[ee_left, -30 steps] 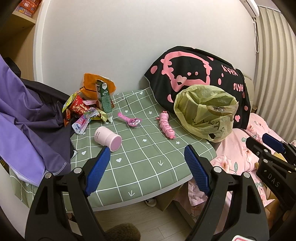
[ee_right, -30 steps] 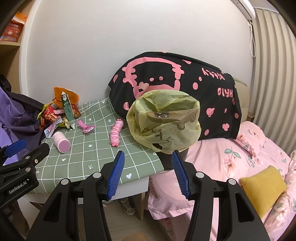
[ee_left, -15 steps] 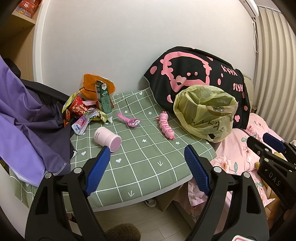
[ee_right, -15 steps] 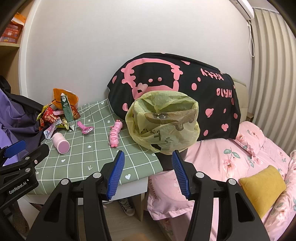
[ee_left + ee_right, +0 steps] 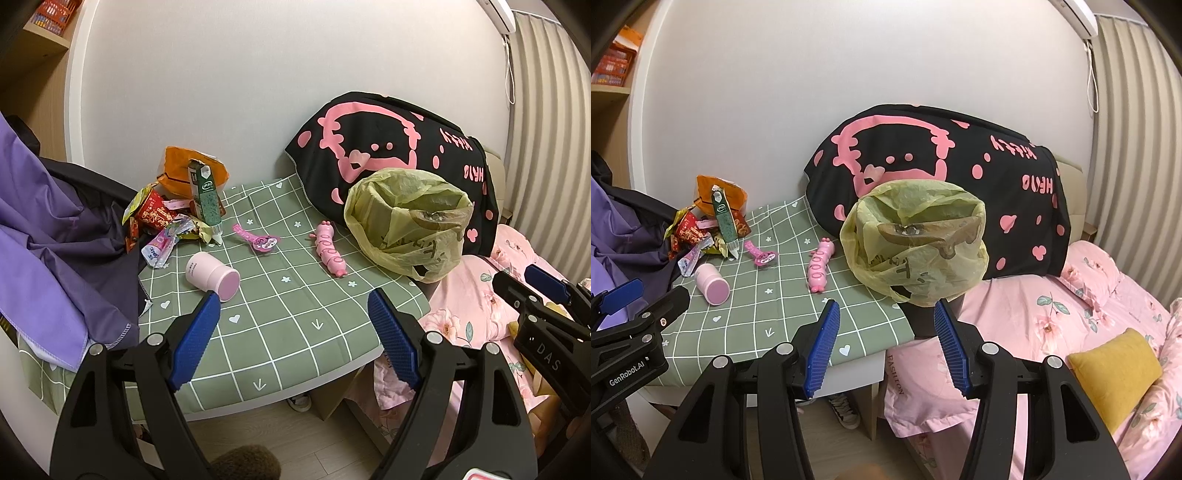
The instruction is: Collect trash
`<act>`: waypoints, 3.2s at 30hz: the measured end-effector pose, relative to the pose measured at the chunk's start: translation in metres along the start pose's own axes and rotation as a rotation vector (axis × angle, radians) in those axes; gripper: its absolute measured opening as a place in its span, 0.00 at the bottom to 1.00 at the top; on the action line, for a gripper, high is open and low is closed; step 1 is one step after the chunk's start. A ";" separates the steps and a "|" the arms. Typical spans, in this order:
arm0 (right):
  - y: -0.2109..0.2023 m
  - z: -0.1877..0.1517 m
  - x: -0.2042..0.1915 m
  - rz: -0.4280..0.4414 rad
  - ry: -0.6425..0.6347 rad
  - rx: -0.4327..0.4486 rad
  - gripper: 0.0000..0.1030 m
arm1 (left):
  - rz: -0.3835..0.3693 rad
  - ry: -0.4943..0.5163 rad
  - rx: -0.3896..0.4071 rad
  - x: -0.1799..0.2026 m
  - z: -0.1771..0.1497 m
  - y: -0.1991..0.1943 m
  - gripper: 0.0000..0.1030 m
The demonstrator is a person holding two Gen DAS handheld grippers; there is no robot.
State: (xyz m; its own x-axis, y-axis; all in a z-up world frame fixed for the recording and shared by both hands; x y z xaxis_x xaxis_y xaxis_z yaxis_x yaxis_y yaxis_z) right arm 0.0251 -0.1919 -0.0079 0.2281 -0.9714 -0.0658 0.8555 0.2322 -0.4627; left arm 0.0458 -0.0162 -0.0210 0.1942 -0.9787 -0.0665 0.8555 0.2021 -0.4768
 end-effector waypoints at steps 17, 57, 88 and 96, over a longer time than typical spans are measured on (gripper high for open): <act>-0.002 0.000 0.002 -0.001 -0.001 -0.001 0.49 | -0.001 -0.001 -0.002 0.000 0.000 0.000 0.76; 0.205 0.086 -0.047 0.130 -0.059 -0.138 0.49 | 0.156 -0.105 -0.057 -0.132 0.103 0.182 0.77; 0.363 0.066 -0.156 0.425 -0.142 -0.498 0.17 | 0.153 -0.332 -0.264 -0.250 0.116 0.302 0.80; 0.348 0.085 -0.127 0.437 -0.139 -0.465 0.17 | 0.130 -0.380 -0.366 -0.262 0.109 0.307 0.52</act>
State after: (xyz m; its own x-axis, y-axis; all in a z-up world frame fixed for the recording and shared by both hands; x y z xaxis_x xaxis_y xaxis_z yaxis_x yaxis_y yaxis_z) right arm 0.3331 0.0168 -0.0848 0.5943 -0.7694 -0.2340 0.3870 0.5287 -0.7554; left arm 0.3093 0.3065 -0.0547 0.5052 -0.8508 0.1444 0.6028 0.2282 -0.7646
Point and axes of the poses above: each gripper's, at about its wrist camera, not at the fingertips, and y roughly the way its jaws point, x to its right, z to its top, the point moved 6 cm from there along y, roughly the way its jaws point, and after that the axes turned 13 degrees about z, right-handed, at the moved point
